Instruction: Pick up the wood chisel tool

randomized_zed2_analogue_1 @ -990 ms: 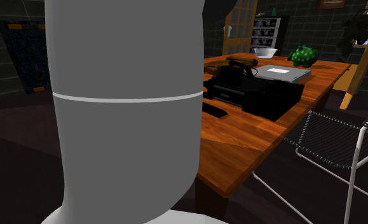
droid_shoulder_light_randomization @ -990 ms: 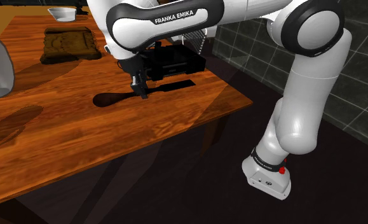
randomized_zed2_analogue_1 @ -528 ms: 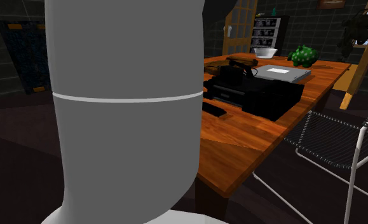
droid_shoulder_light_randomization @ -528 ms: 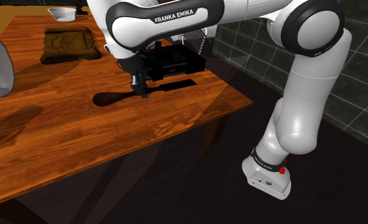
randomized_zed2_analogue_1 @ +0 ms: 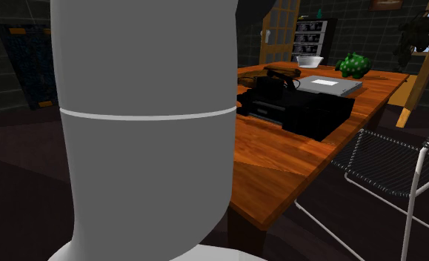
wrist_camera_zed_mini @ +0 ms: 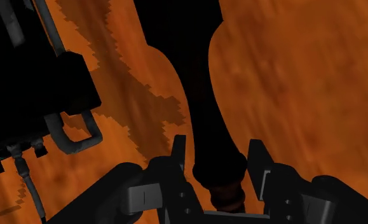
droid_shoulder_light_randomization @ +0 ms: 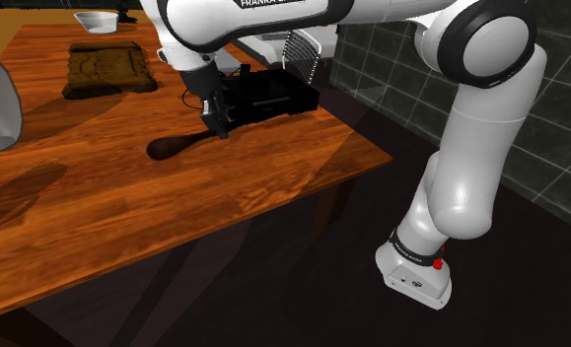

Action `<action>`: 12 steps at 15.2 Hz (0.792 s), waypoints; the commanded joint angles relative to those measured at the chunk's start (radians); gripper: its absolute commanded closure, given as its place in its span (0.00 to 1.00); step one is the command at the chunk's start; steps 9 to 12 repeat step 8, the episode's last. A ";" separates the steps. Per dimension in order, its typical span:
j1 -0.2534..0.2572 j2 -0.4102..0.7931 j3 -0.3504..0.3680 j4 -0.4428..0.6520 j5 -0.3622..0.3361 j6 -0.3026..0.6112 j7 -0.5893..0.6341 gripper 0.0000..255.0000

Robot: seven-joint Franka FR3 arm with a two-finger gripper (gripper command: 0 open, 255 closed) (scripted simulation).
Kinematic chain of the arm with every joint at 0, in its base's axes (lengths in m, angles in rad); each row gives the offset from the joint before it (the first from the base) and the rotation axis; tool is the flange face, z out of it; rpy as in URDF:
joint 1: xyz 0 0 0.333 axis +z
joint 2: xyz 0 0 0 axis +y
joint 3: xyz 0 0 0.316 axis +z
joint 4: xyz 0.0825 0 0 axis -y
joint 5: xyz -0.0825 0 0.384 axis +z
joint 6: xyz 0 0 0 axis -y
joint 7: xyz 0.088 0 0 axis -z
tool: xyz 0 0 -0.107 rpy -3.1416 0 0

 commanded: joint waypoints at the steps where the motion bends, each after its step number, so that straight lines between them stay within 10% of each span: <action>1: 0.002 0.005 0.001 0.034 -0.001 -0.029 -0.003 1.00; 12: 0.007 0.016 0.002 0.117 -0.004 -0.102 -0.011 1.00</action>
